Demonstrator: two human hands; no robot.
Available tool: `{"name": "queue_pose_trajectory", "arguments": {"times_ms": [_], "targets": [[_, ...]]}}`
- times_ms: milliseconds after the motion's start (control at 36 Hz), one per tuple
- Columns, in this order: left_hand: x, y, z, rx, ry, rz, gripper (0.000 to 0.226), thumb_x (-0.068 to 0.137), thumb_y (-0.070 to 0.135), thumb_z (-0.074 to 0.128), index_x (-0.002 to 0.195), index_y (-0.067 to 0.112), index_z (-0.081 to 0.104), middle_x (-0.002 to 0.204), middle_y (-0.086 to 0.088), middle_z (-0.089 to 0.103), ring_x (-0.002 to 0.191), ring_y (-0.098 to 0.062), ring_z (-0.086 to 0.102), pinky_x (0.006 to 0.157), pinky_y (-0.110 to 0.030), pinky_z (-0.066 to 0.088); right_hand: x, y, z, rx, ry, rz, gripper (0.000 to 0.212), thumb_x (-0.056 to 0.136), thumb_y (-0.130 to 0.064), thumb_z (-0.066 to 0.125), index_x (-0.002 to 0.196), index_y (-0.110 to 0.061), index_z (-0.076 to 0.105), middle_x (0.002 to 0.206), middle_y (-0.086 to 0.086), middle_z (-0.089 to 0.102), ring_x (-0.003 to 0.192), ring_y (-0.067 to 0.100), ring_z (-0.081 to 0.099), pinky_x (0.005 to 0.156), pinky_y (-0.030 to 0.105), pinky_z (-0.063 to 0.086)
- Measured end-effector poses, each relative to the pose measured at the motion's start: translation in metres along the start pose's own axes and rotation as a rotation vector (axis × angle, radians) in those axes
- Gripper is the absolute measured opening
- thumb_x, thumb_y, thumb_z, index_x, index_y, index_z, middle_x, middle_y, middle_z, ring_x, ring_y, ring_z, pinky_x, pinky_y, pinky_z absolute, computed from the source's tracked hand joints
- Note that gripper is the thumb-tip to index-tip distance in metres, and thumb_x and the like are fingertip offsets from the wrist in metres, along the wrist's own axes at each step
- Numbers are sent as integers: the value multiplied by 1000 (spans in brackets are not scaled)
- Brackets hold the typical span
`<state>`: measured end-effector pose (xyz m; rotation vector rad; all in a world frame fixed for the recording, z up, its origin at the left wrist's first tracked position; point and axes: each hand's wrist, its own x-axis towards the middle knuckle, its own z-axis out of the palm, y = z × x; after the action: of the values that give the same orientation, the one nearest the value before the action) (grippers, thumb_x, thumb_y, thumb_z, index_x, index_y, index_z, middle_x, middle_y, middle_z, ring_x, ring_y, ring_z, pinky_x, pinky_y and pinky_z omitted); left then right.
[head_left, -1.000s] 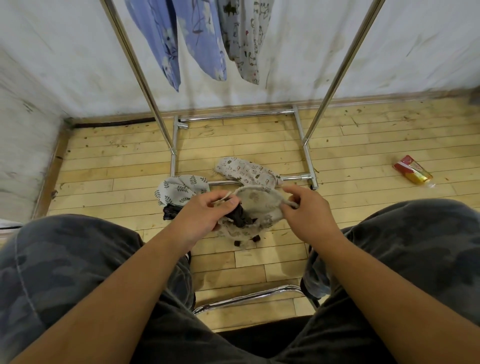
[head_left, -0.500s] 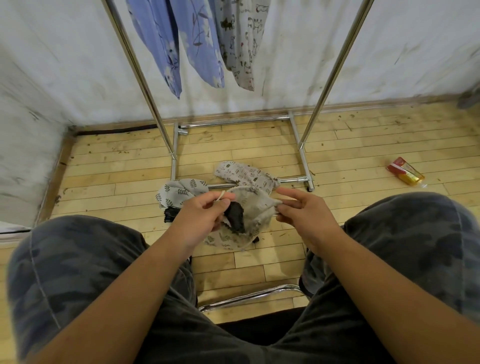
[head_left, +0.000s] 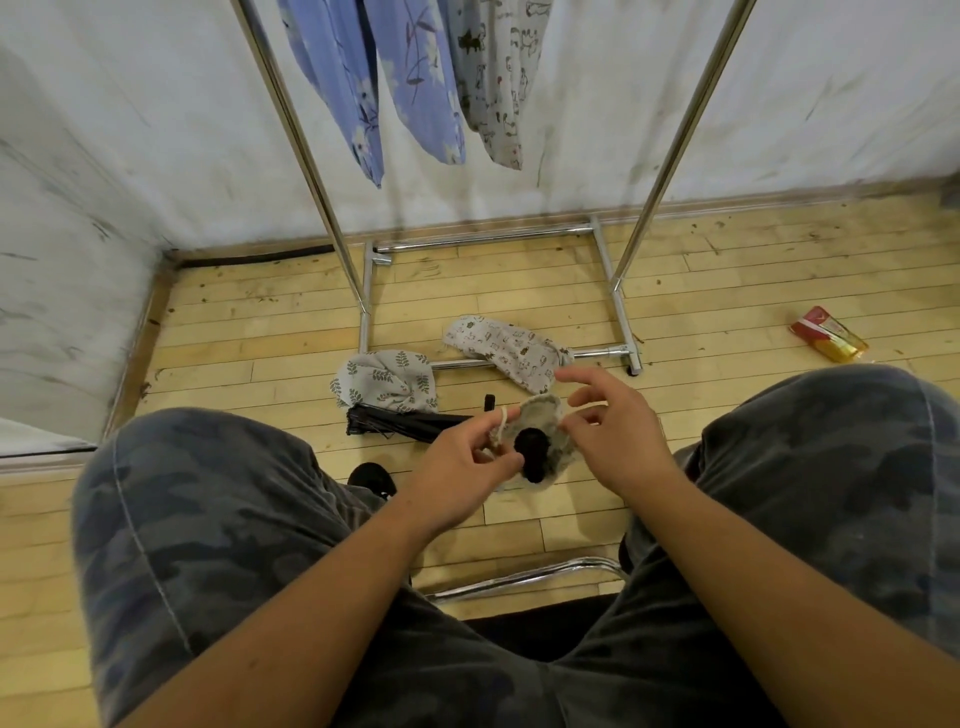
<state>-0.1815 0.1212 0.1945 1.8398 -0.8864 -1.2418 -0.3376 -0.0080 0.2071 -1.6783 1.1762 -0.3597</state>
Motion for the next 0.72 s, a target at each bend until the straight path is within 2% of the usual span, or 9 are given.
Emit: {"name": "queue_pose_trajectory", "arguments": {"times_ms": [83,139,222,306,361,444,500,611,722], "targets": [[-2,2,4,7,-3,17,53,96,32,70,143,47,52,90,14,66,66,-2,49,60,-15,46,-1,-1,-1,125,-55,34,48,95,-3,66,126,-40,64,106,-2,65,89,17,73,72,30,63],[-3,3,5,24,3,38,51,96,33,71,142,44,55,89,12,66,64,-1,48,59,-14,45,-2,-4,-1,226,-98,36,46,96,-2,64,129,-35,64,108,3,67,86,15,75,78,35,64],[-3,5,7,49,11,79,35,95,35,72,128,41,63,89,5,69,61,1,52,58,-14,46,-4,-7,1,301,-160,15,44,98,3,58,128,-29,63,108,7,66,89,17,75,81,40,64],[-2,7,9,31,53,97,21,93,38,74,113,37,68,85,4,72,62,1,58,60,-15,49,-5,-7,4,327,-208,-3,44,99,6,54,125,-28,65,107,8,65,92,18,75,80,39,64],[0,7,9,33,91,97,22,91,42,76,109,34,68,85,2,72,64,-1,60,59,-17,52,-4,-8,4,378,-238,-1,42,100,7,53,122,-26,66,107,11,65,96,25,76,81,38,63],[4,3,7,29,122,86,20,90,45,77,104,33,70,86,-1,73,71,-14,66,66,-28,57,-4,-9,4,429,-279,-12,38,100,7,53,123,-21,65,111,17,65,102,32,74,86,41,62],[6,1,6,55,131,84,16,91,45,75,102,34,71,86,1,73,70,-12,64,65,-27,55,-5,-10,4,427,-302,-25,36,101,5,53,124,-21,65,114,16,66,104,33,73,88,39,62],[6,1,5,113,142,92,16,91,49,72,93,33,70,86,4,70,70,-10,61,60,-22,48,-7,-13,4,428,-375,-22,32,102,-2,56,123,-26,65,119,8,69,108,26,73,94,43,60],[11,0,4,168,155,66,14,93,49,71,95,35,71,94,11,65,82,-6,63,66,-21,48,-5,-15,2,434,-401,-20,31,104,-3,53,123,-25,66,120,4,71,111,22,72,99,43,58]]}}
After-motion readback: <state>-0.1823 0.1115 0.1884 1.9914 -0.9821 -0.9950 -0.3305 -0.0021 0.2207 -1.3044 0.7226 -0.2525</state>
